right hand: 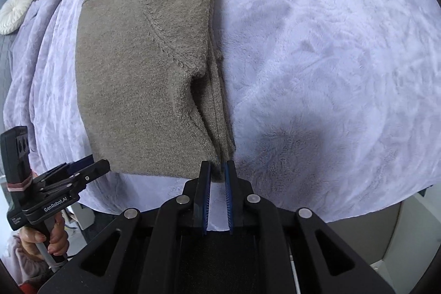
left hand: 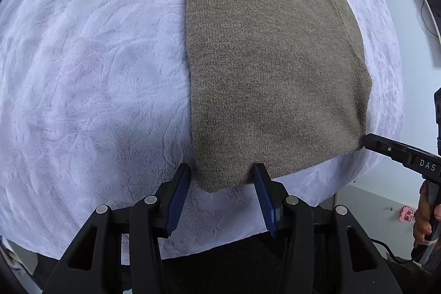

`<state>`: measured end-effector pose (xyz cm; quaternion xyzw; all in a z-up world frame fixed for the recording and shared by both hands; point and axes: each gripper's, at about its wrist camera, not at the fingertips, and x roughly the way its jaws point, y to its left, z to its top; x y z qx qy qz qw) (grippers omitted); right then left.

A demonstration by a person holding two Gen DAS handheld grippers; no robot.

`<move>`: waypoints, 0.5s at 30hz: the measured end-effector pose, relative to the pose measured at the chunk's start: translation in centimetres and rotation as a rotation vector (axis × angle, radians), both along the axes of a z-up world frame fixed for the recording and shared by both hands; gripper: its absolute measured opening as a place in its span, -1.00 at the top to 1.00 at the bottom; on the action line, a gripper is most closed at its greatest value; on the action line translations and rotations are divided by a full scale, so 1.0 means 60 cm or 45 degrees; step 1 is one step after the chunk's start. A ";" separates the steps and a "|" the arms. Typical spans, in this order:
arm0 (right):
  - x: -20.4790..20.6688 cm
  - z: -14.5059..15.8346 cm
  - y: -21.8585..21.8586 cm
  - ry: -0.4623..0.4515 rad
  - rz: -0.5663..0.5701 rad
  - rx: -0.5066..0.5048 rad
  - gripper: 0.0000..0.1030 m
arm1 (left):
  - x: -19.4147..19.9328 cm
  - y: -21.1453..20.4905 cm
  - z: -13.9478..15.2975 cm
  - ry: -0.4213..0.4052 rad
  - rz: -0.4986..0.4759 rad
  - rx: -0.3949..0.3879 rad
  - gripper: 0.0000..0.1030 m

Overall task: Fold small clothes
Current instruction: 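Pinch the sweater's folded edge with the right gripper and tuck it straight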

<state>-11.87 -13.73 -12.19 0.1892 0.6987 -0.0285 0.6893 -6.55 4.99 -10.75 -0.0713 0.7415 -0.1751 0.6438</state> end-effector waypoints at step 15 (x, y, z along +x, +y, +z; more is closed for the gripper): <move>0.062 0.067 0.021 -0.167 -0.019 -0.027 0.15 | 0.060 -0.012 0.125 -0.271 0.023 0.173 -0.76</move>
